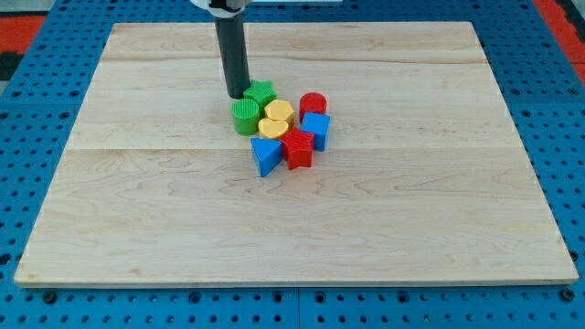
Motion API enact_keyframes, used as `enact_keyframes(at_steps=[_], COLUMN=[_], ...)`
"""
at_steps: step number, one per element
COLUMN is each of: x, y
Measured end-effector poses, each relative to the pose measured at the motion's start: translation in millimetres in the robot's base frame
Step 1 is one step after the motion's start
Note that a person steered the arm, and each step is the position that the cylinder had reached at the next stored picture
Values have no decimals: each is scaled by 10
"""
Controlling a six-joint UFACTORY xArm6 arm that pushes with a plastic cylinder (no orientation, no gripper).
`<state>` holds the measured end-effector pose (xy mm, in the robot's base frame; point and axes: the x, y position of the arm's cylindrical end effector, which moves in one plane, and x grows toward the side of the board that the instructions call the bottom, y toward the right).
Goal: Point your arm at top right
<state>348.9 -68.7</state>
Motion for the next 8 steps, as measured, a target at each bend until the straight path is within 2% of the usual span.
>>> enact_keyframes(at_steps=[2,3,4,5,6,8], x=[13,-93,-489,-1302,-1567,-1563], y=[365,288,257,738,956,517])
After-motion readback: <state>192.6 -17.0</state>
